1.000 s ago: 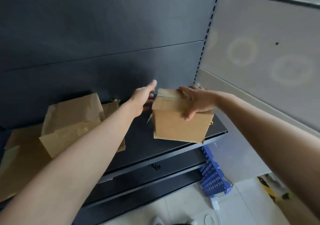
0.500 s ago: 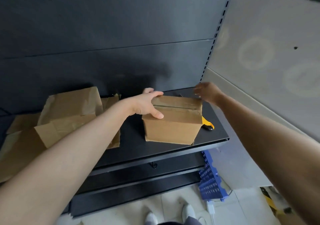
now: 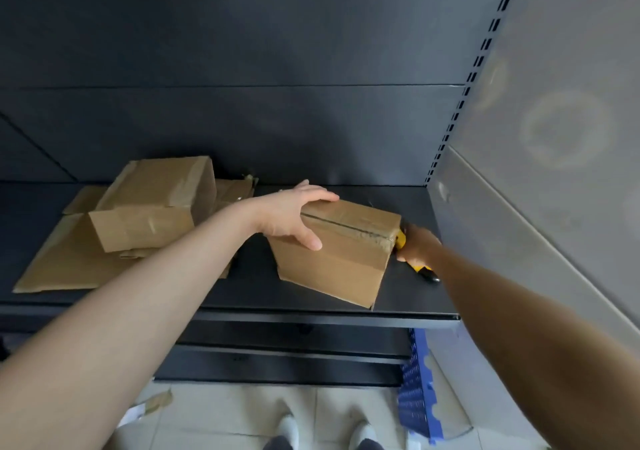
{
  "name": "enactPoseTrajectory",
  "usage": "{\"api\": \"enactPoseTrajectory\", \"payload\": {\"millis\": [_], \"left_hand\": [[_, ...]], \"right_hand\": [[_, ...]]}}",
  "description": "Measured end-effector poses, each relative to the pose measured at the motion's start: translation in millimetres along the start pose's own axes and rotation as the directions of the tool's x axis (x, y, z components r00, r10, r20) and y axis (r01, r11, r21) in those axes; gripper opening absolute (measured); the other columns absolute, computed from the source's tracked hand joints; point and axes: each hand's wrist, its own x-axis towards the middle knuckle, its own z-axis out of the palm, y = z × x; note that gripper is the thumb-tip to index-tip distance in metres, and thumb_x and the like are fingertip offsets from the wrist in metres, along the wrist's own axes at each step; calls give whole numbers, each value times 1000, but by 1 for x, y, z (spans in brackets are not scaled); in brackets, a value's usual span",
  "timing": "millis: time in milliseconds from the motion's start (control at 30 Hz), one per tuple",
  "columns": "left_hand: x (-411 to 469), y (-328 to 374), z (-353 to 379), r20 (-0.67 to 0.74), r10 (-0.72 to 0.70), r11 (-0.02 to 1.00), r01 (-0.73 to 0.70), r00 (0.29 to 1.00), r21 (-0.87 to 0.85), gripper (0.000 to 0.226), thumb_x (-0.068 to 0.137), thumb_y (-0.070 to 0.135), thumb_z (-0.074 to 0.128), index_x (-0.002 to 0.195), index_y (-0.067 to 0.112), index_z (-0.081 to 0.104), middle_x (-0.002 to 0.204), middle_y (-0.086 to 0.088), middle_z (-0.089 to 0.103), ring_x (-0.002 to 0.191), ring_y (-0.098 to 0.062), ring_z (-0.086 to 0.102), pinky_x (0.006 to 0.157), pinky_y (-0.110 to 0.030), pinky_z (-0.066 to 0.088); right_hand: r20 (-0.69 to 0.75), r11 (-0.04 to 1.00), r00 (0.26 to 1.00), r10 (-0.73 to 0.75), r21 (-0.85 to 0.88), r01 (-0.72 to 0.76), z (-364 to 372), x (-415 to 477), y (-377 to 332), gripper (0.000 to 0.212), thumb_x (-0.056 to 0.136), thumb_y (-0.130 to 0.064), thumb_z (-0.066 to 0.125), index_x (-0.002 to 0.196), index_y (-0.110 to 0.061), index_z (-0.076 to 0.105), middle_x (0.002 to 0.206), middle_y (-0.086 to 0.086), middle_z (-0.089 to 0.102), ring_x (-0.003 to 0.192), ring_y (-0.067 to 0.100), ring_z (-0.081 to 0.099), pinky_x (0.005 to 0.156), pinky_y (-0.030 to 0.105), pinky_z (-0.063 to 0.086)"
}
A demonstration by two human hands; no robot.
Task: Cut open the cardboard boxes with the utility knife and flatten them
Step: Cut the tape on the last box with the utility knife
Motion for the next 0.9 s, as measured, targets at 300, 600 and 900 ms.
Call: {"api": "enactPoseTrajectory", "payload": {"millis": [300,600,900], "left_hand": [[-3,6,5,-98,-61,993,50,993,-109,126,68,23,85,149,37,-11,158,13,16,143,-18,21,111,-30,22],[-6,4,8,-150,-68,990,48,986,-135,134,66,24,87,148,34,-19,158,3,17,141,-23,24,112,-34,25],[-5,0,8,-136,-33,997,22,990,-80,124,68,27,85,151,29,-8,157,3,16,141,-22,24,112,-34,27]], "right_hand": [[67,883,953,-296,400,247,-130,-47,-31,14,97,-36,49,100,-27,58,74,8,52,57,20,52,50,27,48],[223,912,897,-381,-67,404,-168,-116,-71,16,90,-31,61,99,-20,69,74,3,64,58,16,60,62,27,53],[73,913,952,-297,-271,305,-161,-143,-96,18,87,-32,57,94,-19,66,73,4,62,52,18,58,54,21,49]]}}
